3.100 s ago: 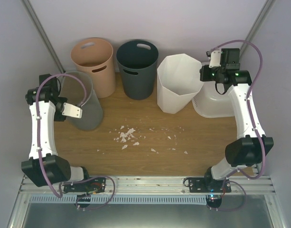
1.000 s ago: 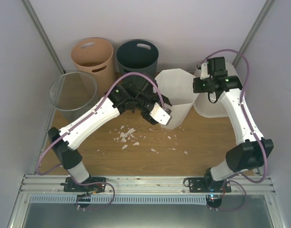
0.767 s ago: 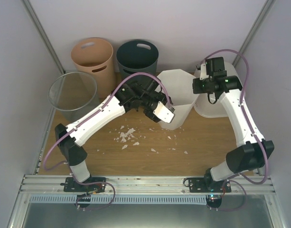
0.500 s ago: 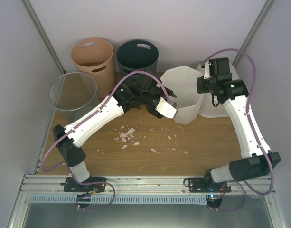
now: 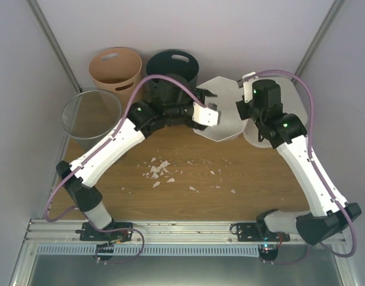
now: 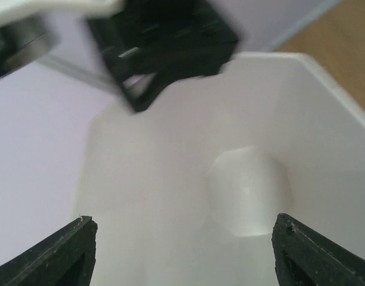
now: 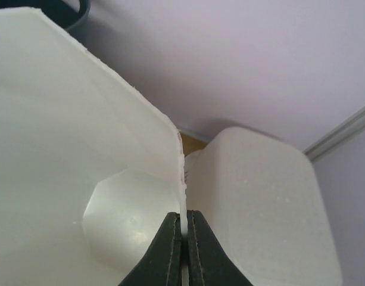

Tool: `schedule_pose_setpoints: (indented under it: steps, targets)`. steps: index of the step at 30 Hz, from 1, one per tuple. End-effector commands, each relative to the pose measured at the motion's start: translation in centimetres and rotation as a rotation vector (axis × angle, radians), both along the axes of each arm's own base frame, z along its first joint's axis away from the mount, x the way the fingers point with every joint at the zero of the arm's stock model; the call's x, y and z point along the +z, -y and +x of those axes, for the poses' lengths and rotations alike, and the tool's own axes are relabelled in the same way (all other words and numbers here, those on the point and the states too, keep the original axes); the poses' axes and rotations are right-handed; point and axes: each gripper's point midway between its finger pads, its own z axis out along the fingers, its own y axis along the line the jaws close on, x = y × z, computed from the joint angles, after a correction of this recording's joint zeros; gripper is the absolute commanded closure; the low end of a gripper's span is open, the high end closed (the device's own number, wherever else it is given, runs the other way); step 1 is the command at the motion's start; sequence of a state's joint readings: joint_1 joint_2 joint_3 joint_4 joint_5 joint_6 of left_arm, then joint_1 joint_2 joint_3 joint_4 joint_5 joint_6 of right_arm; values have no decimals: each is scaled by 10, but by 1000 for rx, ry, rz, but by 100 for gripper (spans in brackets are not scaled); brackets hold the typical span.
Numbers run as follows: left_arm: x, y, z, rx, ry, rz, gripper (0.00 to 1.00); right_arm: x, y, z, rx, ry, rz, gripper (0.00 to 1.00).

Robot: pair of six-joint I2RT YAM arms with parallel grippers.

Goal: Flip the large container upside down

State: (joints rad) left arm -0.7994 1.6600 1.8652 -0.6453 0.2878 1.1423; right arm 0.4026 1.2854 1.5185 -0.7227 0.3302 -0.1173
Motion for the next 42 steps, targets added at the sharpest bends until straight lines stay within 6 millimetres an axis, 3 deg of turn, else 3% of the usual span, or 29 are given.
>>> schedule_pose_setpoints:
  steps: [1, 5, 7, 12, 16, 28, 29, 32, 35, 40, 41, 42]
  targets:
    - [102, -30, 25, 133, 106, -293, 20, 52, 9, 0, -54, 202, -9, 99]
    - [110, -41, 48, 254, 190, -321, 19, 55, 4, -8, -46, 225, -8, 99]
    - [99, -43, 57, 291, 189, -305, 19, 58, 1, -13, -40, 253, -8, 99]
    - [66, -38, 67, 317, 80, -250, 35, 60, -3, -24, -47, 289, -29, 99]
    - [49, -38, 88, 398, 8, -241, 46, 63, -12, -36, -31, 338, -49, 99]
    - [17, -39, 109, 466, -115, -182, 52, 64, -30, -53, -7, 399, -80, 99]
    - [14, -39, 111, 469, -119, -175, 57, 65, -32, -54, 0, 403, -79, 99]
    - [11, -39, 113, 472, -128, -172, 85, 63, -36, -56, 10, 400, -94, 99]
    - [13, -39, 114, 472, -126, -182, 87, 60, -39, -58, 20, 392, -98, 99]
    - [10, -38, 113, 468, -131, -177, 100, 63, -39, -65, 47, 387, -69, 99]
    - [9, -38, 113, 467, -132, -174, 100, 63, -40, -66, 57, 378, -60, 98]
    - [8, -38, 114, 469, -129, -176, 100, 64, -40, -68, 66, 370, -48, 90]
